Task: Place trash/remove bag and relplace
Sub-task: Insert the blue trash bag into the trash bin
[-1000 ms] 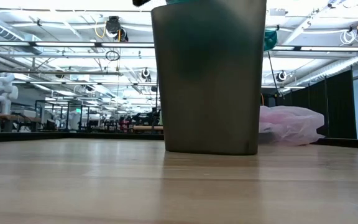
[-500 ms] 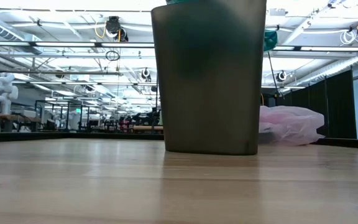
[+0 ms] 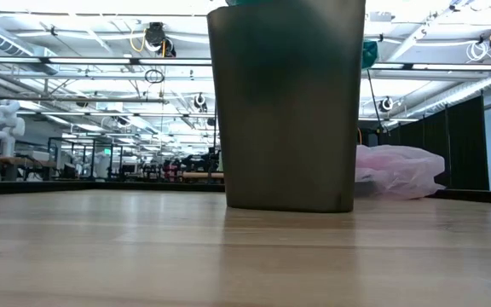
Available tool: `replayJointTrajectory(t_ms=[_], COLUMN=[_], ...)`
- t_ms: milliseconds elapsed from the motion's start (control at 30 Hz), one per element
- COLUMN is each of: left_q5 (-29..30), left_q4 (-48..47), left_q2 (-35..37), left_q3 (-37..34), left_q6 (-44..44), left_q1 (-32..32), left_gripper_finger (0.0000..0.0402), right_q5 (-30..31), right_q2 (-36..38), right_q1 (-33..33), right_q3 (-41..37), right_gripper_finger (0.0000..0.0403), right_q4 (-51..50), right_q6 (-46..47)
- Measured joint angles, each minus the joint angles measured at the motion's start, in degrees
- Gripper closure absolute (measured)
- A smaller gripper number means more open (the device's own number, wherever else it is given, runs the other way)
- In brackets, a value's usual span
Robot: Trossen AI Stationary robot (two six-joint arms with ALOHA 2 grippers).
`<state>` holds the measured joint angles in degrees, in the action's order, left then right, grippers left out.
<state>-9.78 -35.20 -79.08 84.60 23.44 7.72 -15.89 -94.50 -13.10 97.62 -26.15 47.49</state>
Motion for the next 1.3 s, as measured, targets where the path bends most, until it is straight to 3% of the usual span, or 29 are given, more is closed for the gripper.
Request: replayJointTrajectory(t_ms=[367, 667, 933, 1067, 1200, 1300], left_q5=[3.75, 4.43, 4.36, 4.25, 5.16, 10.15], left_q4=[-0.97, -7.65, -8.38, -7.91, -8.06, -9.30], left_q2=[-2.72, -2.31, -2.21, -2.25, -2.82, -4.27], left_q3=[0.00, 5.68, 9.40, 9.62, 9.64, 9.64], left_q6=[1.18, 0.96, -1.88, 0.90, 4.60, 7.12], left_q1=[-1.40, -1.87, -2.41, -3.74, -5.06, -5.78], left_gripper_finger=[0.0243, 0.0391, 0.0399, 0.0397, 0.0371, 0.0335], right_q5=[-0.89, -0.99, -4.03, -4.01, -4.52, -5.52], right_q2=[0.00, 0.02, 0.68, 0.76, 0.76, 0.76], right_q1=[-0.01, -0.07, -0.07, -0.09, -0.09, -0.09], right_q3=[0.00, 0.00, 0.02, 0.02, 0.02, 0.02], right_gripper_finger=[0.0403, 0.0403, 0.0403, 0.0403, 0.0403, 0.0403], right_q4=[0.97, 0.75, 0.40, 0.44, 0.66, 0.64], right_q6=[0.96, -1.43, -5.15, -5.34, -5.34, -5.32])
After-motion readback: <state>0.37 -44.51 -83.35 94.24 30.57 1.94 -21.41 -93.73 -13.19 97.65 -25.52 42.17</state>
